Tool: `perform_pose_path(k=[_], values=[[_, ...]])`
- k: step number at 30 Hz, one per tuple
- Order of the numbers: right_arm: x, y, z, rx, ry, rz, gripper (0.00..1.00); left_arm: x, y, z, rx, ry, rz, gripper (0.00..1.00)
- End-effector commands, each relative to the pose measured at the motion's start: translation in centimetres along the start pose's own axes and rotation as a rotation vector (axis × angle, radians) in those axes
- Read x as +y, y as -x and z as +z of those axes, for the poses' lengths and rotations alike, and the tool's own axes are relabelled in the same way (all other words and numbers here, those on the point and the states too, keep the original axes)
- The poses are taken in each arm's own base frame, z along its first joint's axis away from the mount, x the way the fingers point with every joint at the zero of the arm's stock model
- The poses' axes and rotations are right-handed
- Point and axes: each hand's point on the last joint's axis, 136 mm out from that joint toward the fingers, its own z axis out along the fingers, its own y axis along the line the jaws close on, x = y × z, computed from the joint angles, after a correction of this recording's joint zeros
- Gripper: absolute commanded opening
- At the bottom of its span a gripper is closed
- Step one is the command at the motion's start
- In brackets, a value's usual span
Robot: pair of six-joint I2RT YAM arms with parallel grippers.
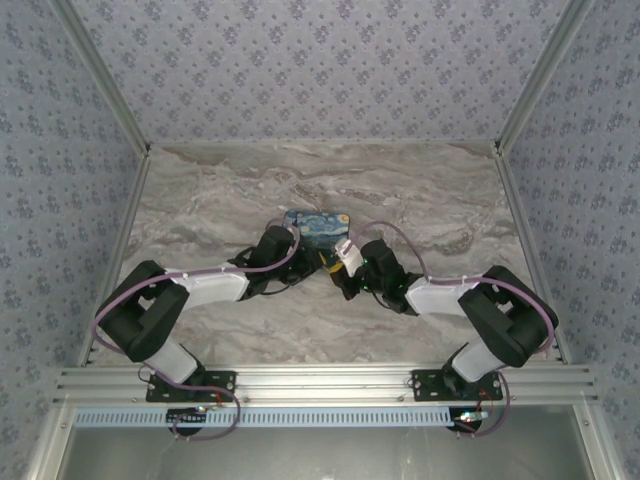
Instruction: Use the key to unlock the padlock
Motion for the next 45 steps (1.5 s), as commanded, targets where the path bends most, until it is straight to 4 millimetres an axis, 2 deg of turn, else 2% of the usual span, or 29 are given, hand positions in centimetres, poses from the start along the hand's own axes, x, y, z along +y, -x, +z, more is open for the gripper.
perform_pose_path(k=[1, 11, 25, 34, 45], values=[[-0.5, -1.3, 0.1, 0.029, -0.012, 0.020, 0.00, -2.4, 0.4, -0.6, -0.018, -0.066, 0.025, 0.14], [-1.0, -1.8, -0.2, 0.031, -0.020, 0.035, 0.00, -2.1, 0.4, -0.5, -0.015, -0.057, 0.022, 0.14], [-0.1, 0.1, 0.1, -0.016, 0.037, 0.031, 0.00, -1.9, 0.3, -0.3, -0.011, -0.053, 0.020, 0.14], [-0.3, 1.8, 0.4, -0.044, 0.039, 0.023, 0.00, -2.0, 0.2, -0.4, -0.010, -0.057, 0.021, 0.14], [-0.4, 2.3, 0.9, -0.059, 0.047, 0.028, 0.00, -2.0, 0.1, -0.4, -0.008, -0.061, 0.018, 0.14]])
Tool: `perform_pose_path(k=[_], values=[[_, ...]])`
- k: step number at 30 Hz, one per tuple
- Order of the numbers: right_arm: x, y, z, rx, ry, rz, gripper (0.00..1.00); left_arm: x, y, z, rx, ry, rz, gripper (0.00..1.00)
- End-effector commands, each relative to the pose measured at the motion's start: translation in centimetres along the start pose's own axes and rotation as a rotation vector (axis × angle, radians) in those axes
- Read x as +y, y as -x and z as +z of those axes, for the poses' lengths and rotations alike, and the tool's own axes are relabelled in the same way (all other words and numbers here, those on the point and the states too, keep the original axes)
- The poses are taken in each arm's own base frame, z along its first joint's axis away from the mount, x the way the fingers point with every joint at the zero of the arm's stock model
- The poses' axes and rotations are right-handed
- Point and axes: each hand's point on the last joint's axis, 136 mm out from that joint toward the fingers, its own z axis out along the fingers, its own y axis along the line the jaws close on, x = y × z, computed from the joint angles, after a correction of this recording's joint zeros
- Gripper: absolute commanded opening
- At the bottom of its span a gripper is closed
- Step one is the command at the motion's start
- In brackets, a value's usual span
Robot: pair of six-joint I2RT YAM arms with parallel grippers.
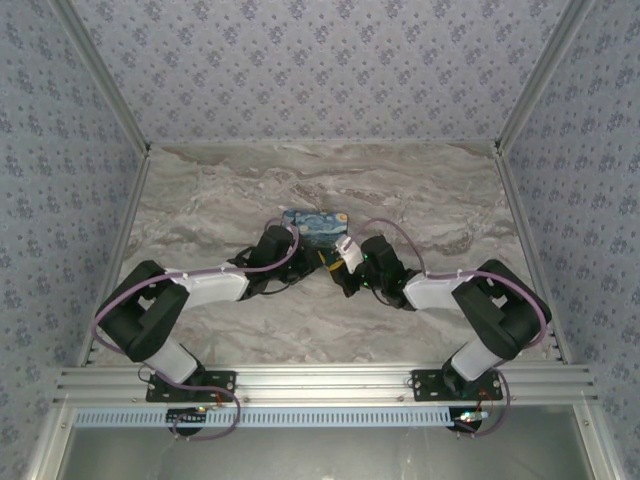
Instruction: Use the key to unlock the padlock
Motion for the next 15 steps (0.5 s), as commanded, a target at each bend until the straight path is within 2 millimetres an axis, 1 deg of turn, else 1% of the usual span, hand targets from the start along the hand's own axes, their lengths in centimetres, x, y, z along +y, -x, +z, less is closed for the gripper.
perform_pose_path(k=[1, 5, 9, 11, 15], values=[[0.2, 2.3, 0.3, -0.069, 0.026, 0.002, 0.00, -2.1, -0.2, -0.5, 0.011, -0.068, 0.017, 0.14], [0.4, 2.9, 0.3, -0.099, 0.031, 0.002, 0.00, -2.4, -0.2, -0.4, 0.016, -0.082, 0.012, 0.14], [0.2, 4.1, -0.1, -0.169, 0.041, 0.031, 0.00, -2.8, -0.4, -0.4, 0.022, -0.093, 0.009, 0.14], [0.4, 4.7, -0.4, -0.197, 0.061, 0.045, 0.00, -2.8, -0.5, -0.4, 0.024, -0.098, 0.004, 0.14], [0.5, 5.0, -0.6, -0.219, 0.084, 0.062, 0.00, -3.1, -0.5, -0.5, 0.026, -0.110, 0.001, 0.14]])
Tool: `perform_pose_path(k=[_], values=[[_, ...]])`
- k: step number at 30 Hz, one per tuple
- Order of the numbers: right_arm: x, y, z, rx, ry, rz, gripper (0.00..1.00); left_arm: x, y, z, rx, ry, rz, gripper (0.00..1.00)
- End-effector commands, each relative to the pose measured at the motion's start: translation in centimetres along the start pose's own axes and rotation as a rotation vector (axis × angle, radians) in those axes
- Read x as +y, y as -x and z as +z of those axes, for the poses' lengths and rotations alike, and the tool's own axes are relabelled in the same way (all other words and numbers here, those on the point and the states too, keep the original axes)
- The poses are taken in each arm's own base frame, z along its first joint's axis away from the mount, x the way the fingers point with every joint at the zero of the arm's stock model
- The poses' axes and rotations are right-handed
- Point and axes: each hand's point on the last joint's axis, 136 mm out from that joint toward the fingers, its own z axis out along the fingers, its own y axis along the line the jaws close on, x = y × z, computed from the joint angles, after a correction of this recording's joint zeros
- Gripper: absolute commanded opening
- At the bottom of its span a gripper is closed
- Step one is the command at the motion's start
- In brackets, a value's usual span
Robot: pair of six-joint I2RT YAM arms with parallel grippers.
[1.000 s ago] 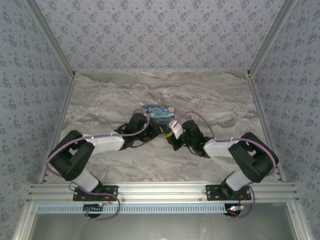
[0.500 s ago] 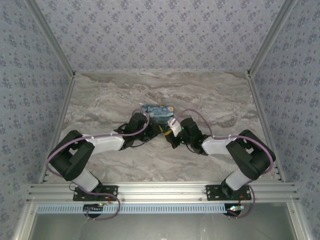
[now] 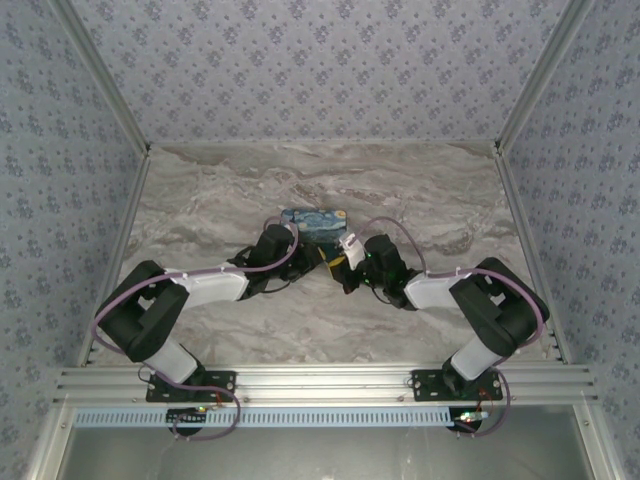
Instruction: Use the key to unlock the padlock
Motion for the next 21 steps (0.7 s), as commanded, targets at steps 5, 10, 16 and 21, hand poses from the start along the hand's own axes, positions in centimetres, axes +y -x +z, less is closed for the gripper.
perform_pose_path(k=[5, 10, 16, 21], values=[[1.0, 4.2, -0.3, -0.151, 0.082, -0.008, 0.00, -2.5, -1.3, -0.5, 0.059, -0.086, 0.008, 0.14], [1.0, 4.9, -0.4, -0.161, 0.076, -0.026, 0.00, -2.3, -1.5, -0.5, 0.067, -0.080, 0.009, 0.14], [1.6, 6.4, -0.6, -0.204, 0.113, -0.004, 0.00, -2.2, -1.7, -0.3, 0.070, -0.078, 0.009, 0.14], [1.9, 7.5, -1.0, -0.236, 0.117, 0.002, 0.00, -2.2, -2.1, 0.3, 0.083, -0.077, 0.009, 0.14]])
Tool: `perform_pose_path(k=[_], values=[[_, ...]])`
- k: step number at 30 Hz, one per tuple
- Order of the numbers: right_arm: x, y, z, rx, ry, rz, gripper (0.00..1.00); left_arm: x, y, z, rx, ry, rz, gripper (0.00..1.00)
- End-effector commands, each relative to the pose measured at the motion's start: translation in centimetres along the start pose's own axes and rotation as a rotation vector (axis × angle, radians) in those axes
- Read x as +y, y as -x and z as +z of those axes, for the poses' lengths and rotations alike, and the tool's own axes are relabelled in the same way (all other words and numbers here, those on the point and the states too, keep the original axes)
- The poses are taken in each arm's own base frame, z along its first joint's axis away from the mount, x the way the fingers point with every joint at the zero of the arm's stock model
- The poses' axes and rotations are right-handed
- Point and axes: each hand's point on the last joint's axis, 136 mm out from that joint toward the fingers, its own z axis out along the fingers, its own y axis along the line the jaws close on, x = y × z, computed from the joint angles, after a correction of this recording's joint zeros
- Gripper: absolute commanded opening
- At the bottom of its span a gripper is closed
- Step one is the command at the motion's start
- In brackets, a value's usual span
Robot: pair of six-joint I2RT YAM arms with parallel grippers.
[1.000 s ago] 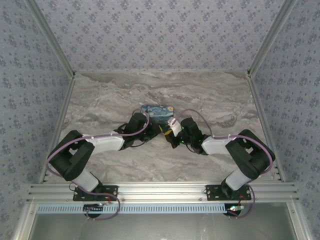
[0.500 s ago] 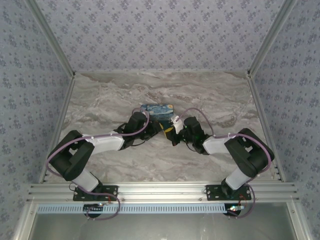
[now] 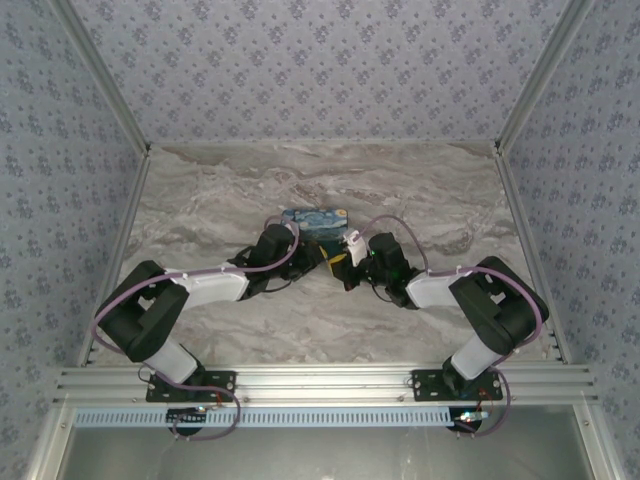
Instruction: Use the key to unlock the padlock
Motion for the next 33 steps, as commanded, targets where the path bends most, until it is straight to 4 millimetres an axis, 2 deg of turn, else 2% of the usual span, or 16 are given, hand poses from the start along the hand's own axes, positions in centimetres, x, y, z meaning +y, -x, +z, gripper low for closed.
perform_pose_path(k=[1, 7, 10, 14, 19, 25, 28, 30, 33], values=[[2.4, 6.7, -0.5, -0.195, 0.087, -0.067, 0.00, -1.5, -2.0, 0.5, 0.082, -0.053, 0.008, 0.14], [2.5, 7.9, -0.7, -0.227, 0.083, -0.070, 0.00, -1.5, -2.7, 1.2, 0.101, -0.058, 0.004, 0.14], [2.6, 7.8, -0.7, -0.219, 0.088, -0.052, 0.00, -1.6, -2.6, 1.4, 0.099, -0.060, 0.003, 0.14], [1.9, 5.3, -0.7, -0.167, 0.056, 0.002, 0.00, -1.5, -2.4, 1.3, 0.089, -0.046, 0.014, 0.23], [0.8, 2.2, -0.9, -0.093, 0.007, 0.074, 0.00, -1.2, -2.1, 1.2, 0.085, -0.032, 0.019, 0.45], [0.6, -1.0, -0.9, 0.005, 0.000, 0.159, 0.00, -0.2, -1.8, 0.5, 0.064, 0.016, 0.026, 0.53], [0.7, -2.1, -1.1, 0.033, 0.003, 0.193, 0.00, 0.3, -2.0, -0.1, 0.058, 0.027, 0.024, 0.59], [1.0, -2.6, -1.1, 0.049, 0.015, 0.220, 0.00, 0.5, -2.1, -0.5, 0.053, 0.029, 0.023, 0.68], [1.5, -3.1, -1.2, 0.061, 0.025, 0.250, 0.00, 0.5, -1.9, -1.5, 0.024, 0.012, 0.030, 0.73]])
